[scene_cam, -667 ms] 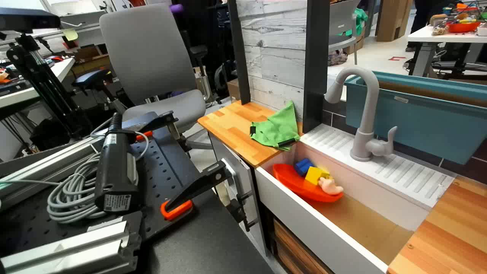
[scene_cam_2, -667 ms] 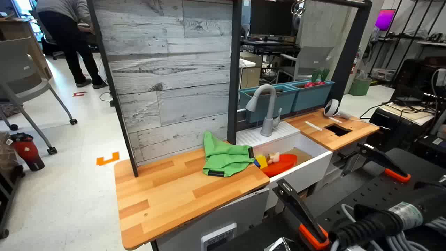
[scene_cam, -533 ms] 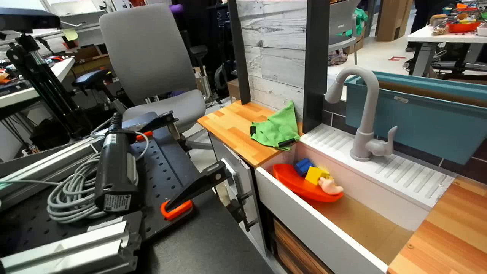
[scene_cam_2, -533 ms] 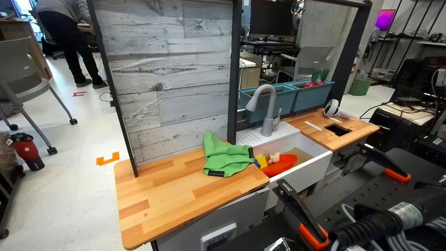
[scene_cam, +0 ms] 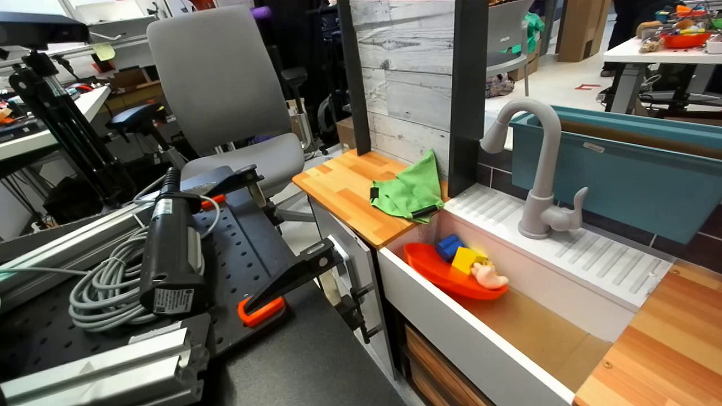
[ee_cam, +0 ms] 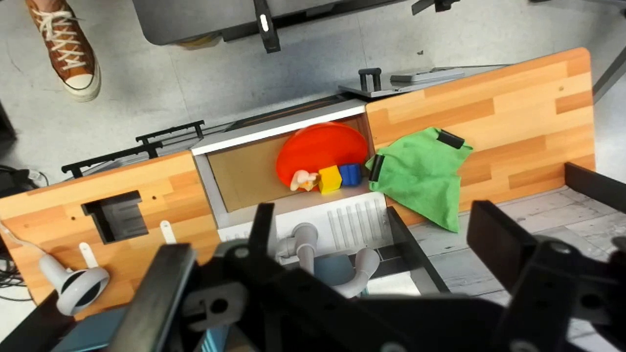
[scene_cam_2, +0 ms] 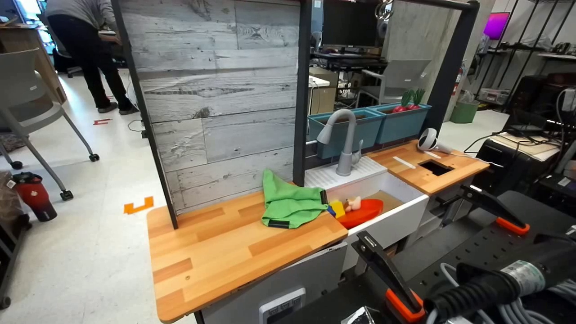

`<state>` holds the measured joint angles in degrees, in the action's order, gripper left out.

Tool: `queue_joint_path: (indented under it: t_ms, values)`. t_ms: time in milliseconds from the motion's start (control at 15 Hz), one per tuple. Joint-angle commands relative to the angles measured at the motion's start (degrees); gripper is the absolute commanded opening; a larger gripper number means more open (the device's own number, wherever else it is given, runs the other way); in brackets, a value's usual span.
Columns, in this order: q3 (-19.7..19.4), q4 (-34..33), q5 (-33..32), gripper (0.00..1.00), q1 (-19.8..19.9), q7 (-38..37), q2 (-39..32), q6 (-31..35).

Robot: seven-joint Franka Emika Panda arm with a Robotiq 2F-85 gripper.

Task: Move the green towel to the left

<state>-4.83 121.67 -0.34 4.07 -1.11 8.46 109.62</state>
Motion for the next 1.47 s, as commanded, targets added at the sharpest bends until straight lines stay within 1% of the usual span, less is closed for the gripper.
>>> queue_joint_path:
  t_ms: [0, 267, 467, 533, 600, 733, 1333, 1400]
  values:
    - [4.00, 1.20, -3.71, 1.00, -2.65, -4.19, -7.58, 8.37]
    - [6.85, 2.28, -3.27, 1.00, -6.01, -2.71, -18.38, 22.38]
    - [8.02, 1.09, -0.36, 1.00, -6.81, -0.40, -25.70, 30.21]
    - [7.33, 2.99, -2.04, 1.00, -7.19, -2.72, -21.96, 26.98]
    - [7.51, 2.69, -1.69, 1.00, -7.42, -2.42, -24.10, 28.92]
    - [7.55, 1.85, -1.53, 1.00, -7.45, -2.05, -26.23, 29.89]
    - [7.56, 0.97, -1.45, 1.00, -7.40, -1.71, -26.27, 29.89]
    - [6.91, 1.12, -3.12, 1.00, -8.36, -4.24, -27.29, 32.16]
